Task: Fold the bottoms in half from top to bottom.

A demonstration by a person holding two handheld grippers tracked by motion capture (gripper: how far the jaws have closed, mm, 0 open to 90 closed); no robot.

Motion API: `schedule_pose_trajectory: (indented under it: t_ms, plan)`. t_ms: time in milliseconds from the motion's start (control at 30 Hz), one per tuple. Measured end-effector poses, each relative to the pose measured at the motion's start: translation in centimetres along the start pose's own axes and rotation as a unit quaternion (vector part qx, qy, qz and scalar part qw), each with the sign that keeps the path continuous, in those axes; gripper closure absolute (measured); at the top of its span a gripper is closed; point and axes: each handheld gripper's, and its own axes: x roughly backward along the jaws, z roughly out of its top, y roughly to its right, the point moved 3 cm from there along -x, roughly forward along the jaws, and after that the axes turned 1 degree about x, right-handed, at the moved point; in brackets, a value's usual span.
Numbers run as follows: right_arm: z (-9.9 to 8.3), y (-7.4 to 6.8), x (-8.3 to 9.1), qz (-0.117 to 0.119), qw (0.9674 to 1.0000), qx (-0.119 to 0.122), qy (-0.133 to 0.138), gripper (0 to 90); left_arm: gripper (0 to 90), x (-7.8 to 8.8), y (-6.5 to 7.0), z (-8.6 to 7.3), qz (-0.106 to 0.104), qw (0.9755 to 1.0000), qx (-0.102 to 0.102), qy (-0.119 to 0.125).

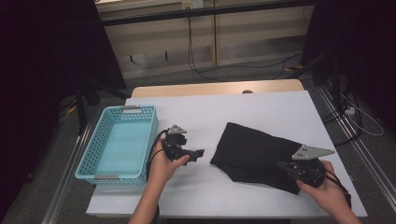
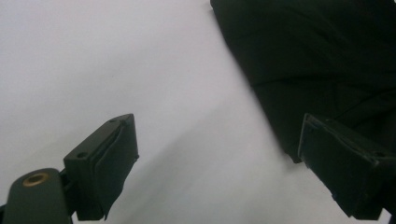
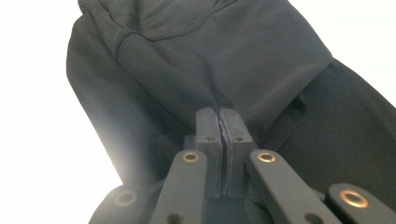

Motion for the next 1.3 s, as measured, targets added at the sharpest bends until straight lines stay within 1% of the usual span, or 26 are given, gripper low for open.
schedule_pose_trajectory:
  t_ms: [33,167,200,300,367,533,600,733,767,800,833,867,1033,1100,1233,1267,1300]
  plan:
    - [0.0,0.0,0.1,-0.001,1.0000,-0.002,0.001,88.1,11.8,0.0,0.0,0.0,0.000,1.0000,0.002,0.001]
    - [-0.2,0.1,0.6,-0.003,0.9999,-0.007,0.006,88.2,11.7,-0.1,-0.1,0.1,-0.001,1.0000,-0.002,-0.004]
    - [-0.2,0.2,0.6,-0.004,0.9999,-0.008,0.006,88.2,11.7,-0.2,0.0,0.1,0.000,1.0000,0.000,-0.001]
    - [-0.3,0.3,0.7,-0.006,0.9999,-0.009,0.006,88.1,11.7,-0.3,0.0,0.2,0.000,1.0000,-0.003,-0.001]
    - [-0.4,0.3,0.8,-0.008,0.9999,-0.008,0.006,88.2,11.6,-0.3,0.1,0.3,-0.001,1.0000,0.002,0.002]
    - [-0.6,0.3,1.2,-0.008,0.9999,-0.012,0.006,88.2,11.5,-0.2,-0.1,0.3,-0.004,1.0000,-0.004,-0.005]
    - [-0.7,0.3,1.4,-0.009,0.9999,-0.011,0.005,88.2,11.5,-0.3,-0.2,0.4,-0.004,1.0000,0.001,-0.002]
    - [-0.8,0.2,1.5,-0.009,0.9999,-0.011,0.005,88.2,11.4,-0.3,-0.3,0.4,-0.003,1.0000,-0.001,-0.002]
    - [-0.9,0.2,1.6,-0.010,0.9999,-0.012,0.005,88.2,11.4,-0.3,-0.2,0.5,-0.004,1.0000,0.005,0.003]
    - [-0.9,0.2,1.7,-0.010,0.9999,-0.012,0.006,88.2,11.4,-0.3,-0.2,0.5,-0.003,1.0000,0.005,0.006]
    - [-1.0,0.3,1.7,-0.012,0.9998,-0.014,0.006,88.2,11.4,-0.3,-0.2,0.6,-0.003,1.0000,0.005,0.006]
    - [-1.0,0.3,1.8,-0.012,0.9998,-0.016,0.007,88.2,11.4,-0.3,-0.3,0.6,-0.004,1.0000,-0.002,0.000]
    - [-1.3,0.4,1.9,-0.012,0.9997,-0.020,0.007,88.2,11.5,-0.2,-0.4,0.7,-0.008,1.0000,0.000,0.000]
    - [-1.3,0.4,2.0,-0.011,0.9997,-0.021,0.007,88.2,11.4,-0.2,-0.5,0.8,-0.004,1.0000,0.001,0.004]
    - [-1.5,0.5,2.2,-0.008,0.9995,-0.029,0.011,88.2,11.4,-0.2,-0.6,0.8,-0.005,1.0000,0.001,0.004]
    - [-1.5,0.6,2.3,-0.009,0.9994,-0.031,0.012,88.2,11.4,-0.2,-0.6,0.8,-0.004,1.0000,0.006,0.007]
    - [-1.6,0.7,2.3,-0.010,0.9993,-0.033,0.012,88.2,11.4,-0.3,-0.6,0.8,-0.004,1.0000,0.006,0.007]
